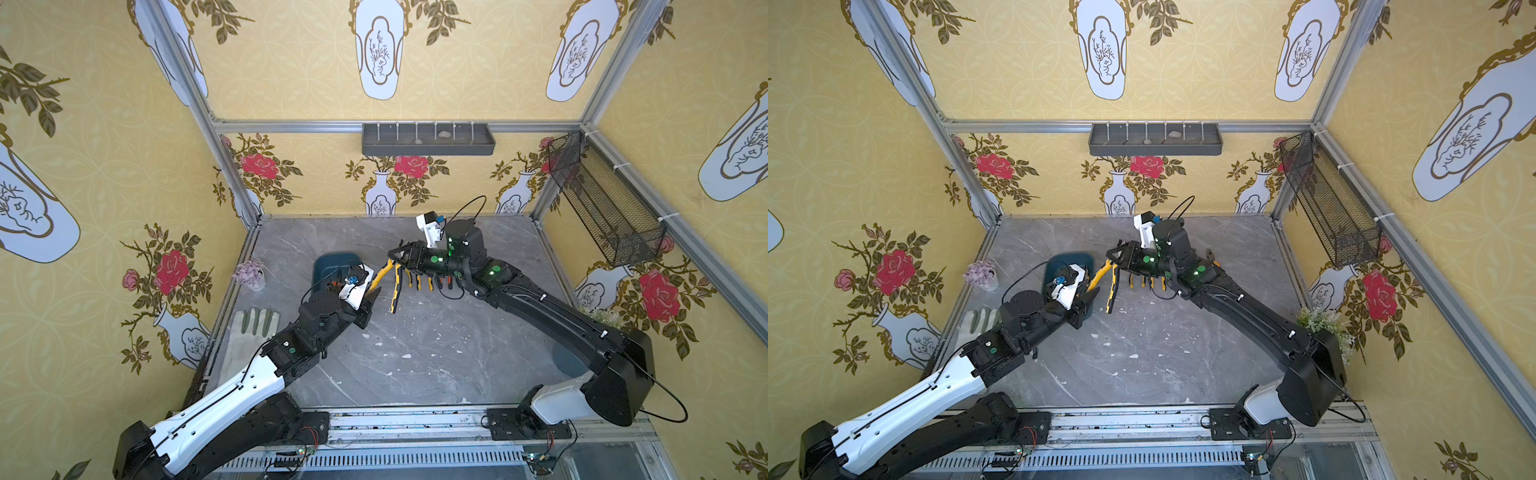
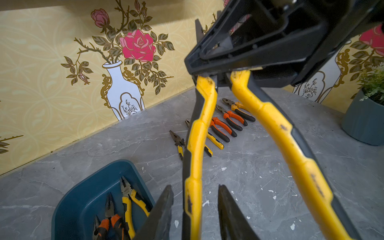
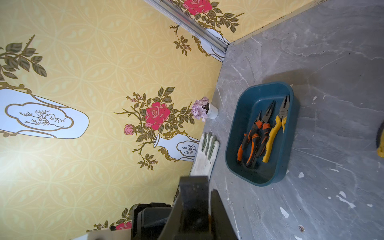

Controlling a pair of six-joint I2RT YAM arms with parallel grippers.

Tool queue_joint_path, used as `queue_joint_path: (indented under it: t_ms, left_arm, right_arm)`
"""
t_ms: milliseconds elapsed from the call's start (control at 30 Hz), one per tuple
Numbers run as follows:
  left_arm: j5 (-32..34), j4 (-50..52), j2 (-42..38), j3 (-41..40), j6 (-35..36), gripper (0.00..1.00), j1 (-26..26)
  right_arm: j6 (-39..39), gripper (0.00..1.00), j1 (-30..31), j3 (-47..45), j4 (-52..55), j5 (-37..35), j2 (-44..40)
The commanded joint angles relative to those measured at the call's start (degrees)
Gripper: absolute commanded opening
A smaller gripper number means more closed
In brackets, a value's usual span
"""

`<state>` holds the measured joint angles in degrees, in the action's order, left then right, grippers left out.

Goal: Take the pliers out of the storage box
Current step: Pick up the pliers from the storage box.

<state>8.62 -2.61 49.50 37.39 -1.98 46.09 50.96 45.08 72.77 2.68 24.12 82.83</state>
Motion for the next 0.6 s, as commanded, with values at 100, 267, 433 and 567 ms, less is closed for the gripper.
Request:
queue_joint_path:
  t_ms: [100, 267, 433, 567]
  left_arm:
    - [-1.4, -1.0, 1.2, 0.3, -0.4, 0.37, -0.1]
    - [-1.9, -0.7, 1.1, 0.7, -0.4, 0.15, 0.0]
    - [-2.6, 0.9, 1.6, 2.3, -0.1, 0.17, 0.0]
    - [-4.4, 1.7, 2.1, 2.9, 0.4, 0.0, -0.1]
  right_arm:
    - [1.9, 0.0, 0.1, -0.3, -8.1, 2.7, 0.3]
    - [1.9, 0.0, 0.1, -0.6, -7.9, 2.7, 0.7]
    - [1.0, 0.0, 0.1, -0.5, -6.8, 1.8, 1.0]
    - [0.9, 0.0, 0.1, -0.4, -6.7, 1.6, 1.2]
